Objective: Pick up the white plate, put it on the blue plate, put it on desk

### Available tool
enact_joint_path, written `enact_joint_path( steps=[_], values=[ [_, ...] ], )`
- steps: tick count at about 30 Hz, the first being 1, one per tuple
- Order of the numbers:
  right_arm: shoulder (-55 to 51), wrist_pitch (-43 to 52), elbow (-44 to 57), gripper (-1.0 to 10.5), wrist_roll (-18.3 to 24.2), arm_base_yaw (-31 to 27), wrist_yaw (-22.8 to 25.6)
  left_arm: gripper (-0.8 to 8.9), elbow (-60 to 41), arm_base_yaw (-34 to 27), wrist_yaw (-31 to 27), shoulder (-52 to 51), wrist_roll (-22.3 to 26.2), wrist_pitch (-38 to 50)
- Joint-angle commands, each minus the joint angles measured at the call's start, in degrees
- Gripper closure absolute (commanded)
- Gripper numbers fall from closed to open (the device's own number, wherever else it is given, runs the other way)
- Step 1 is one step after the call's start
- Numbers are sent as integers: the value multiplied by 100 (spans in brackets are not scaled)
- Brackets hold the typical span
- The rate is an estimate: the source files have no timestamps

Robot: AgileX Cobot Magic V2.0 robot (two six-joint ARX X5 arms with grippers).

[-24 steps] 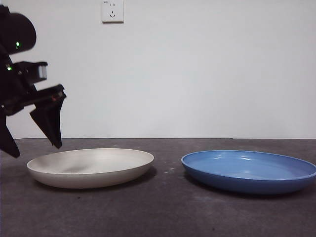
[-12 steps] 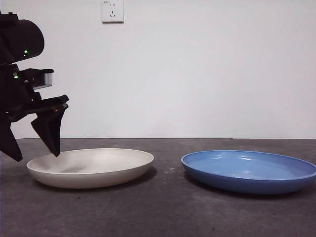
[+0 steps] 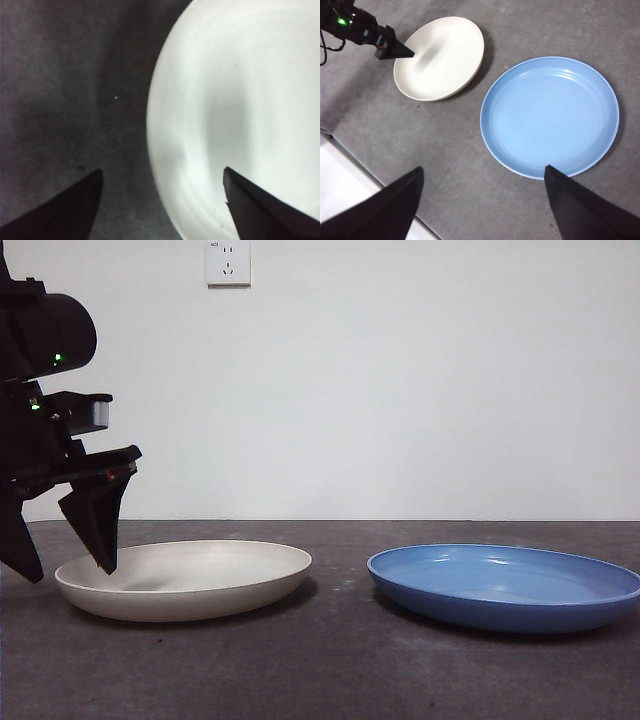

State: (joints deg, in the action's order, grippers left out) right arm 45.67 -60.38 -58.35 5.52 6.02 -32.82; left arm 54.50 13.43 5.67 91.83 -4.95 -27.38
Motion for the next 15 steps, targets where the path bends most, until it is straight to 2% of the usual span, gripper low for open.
enact_joint_path(
  steps=[1,8,12,15],
  values=[
    [31,57,-103,561,-59,22,-20,451,127,48,-50,114,-77,0],
    [31,57,-103,561,-59,22,-20,695,127,52,-160,114,-74,-2],
    [31,55,-103,561,-59,22,-20,763,127,52,-160,114,-74,-2],
    [31,55,-103,561,-59,22,-20,766,127,52,-162,114,-77,0]
  ],
)
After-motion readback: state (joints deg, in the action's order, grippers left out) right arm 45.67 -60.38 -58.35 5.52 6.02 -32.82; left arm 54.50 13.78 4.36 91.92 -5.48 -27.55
